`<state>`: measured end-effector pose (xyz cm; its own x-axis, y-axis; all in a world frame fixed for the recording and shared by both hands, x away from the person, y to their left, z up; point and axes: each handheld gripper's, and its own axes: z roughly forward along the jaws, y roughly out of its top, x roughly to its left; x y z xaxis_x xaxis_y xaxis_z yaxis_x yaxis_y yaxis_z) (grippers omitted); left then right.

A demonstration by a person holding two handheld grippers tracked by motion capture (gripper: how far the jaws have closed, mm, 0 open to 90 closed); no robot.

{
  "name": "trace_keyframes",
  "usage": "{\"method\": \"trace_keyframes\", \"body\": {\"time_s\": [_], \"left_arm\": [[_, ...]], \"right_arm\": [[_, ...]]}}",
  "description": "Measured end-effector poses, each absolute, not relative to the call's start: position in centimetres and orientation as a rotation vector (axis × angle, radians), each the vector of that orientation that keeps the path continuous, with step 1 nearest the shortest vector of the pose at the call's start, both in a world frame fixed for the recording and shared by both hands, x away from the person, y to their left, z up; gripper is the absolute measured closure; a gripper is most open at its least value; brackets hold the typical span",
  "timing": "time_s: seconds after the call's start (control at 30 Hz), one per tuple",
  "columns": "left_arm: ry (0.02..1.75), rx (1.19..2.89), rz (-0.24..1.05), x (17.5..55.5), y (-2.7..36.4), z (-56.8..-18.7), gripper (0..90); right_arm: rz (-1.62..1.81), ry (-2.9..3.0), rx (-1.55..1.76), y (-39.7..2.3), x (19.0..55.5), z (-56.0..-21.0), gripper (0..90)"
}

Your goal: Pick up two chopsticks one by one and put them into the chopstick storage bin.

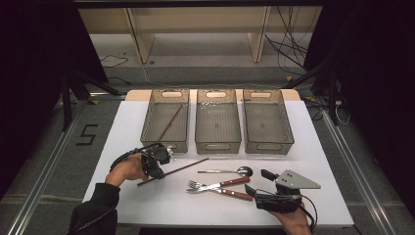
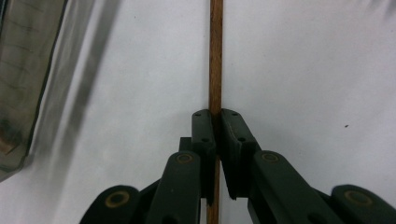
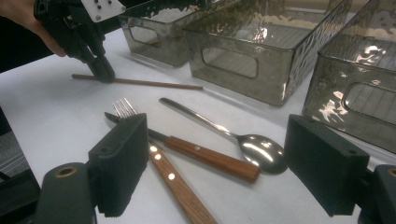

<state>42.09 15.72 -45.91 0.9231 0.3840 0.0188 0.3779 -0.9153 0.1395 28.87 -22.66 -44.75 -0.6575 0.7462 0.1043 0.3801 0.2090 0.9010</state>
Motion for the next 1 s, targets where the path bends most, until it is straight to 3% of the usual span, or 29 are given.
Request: {"method": "trace_keyframes", "body": {"time_s": [1.0], "left_arm": [[0.543,2.771,0.213,41.0,16.3,-41.5,84.1]], "right_arm": [[1.428,2.138,1.055,-22.6,28.8,-44.7,23.1]]}}
